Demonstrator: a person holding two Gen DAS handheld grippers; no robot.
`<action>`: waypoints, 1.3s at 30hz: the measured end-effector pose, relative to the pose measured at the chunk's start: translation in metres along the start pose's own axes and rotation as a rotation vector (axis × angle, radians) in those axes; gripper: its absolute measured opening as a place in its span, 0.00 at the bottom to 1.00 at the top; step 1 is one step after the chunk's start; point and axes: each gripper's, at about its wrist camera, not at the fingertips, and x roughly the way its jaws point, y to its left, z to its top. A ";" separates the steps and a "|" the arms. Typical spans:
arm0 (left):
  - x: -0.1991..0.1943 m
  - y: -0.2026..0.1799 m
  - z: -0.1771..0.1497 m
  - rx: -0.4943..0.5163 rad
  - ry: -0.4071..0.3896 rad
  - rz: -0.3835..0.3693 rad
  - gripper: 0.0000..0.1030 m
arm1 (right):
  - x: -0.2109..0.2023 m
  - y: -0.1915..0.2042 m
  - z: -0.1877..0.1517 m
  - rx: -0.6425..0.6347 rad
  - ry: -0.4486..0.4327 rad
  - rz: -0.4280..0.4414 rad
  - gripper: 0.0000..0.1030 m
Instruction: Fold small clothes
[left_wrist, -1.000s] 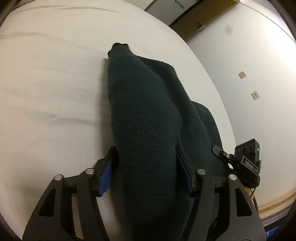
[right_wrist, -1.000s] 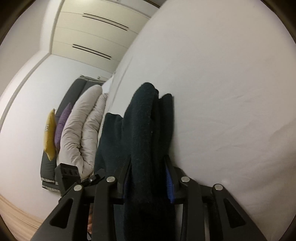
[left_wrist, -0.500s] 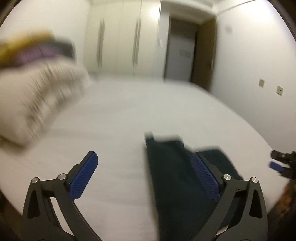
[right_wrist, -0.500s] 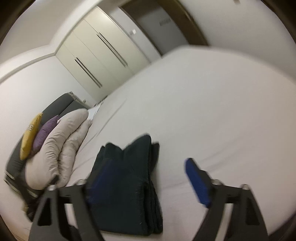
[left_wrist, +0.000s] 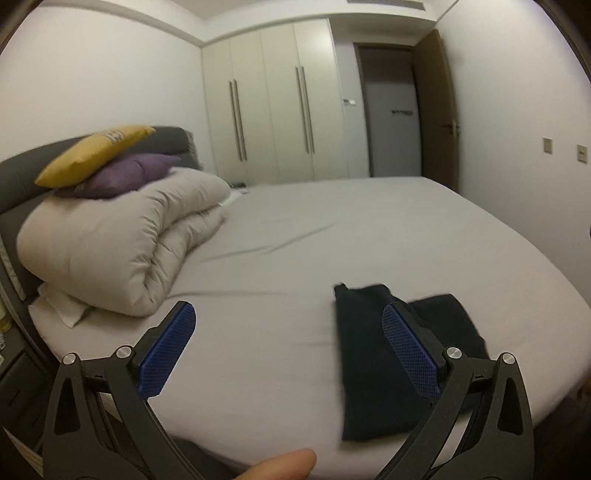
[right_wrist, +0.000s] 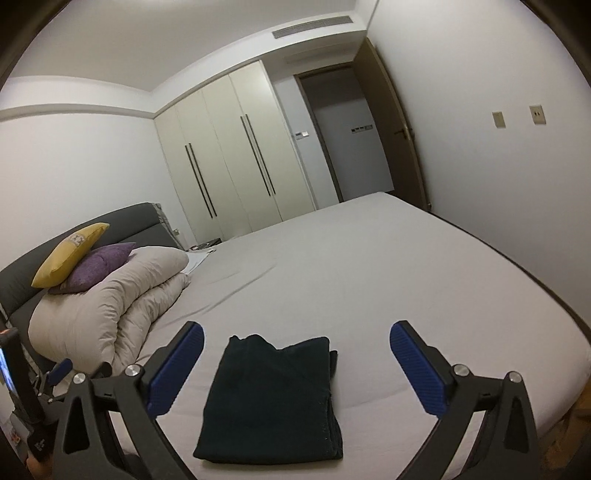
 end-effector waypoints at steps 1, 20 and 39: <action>-0.001 -0.001 -0.002 0.000 0.042 -0.042 1.00 | -0.002 0.001 0.001 -0.007 0.000 0.007 1.00; 0.035 -0.021 -0.051 -0.034 0.336 -0.135 1.00 | 0.025 0.024 -0.048 -0.121 0.359 -0.084 1.00; 0.053 -0.020 -0.061 -0.037 0.366 -0.129 1.00 | 0.032 0.026 -0.062 -0.146 0.397 -0.089 1.00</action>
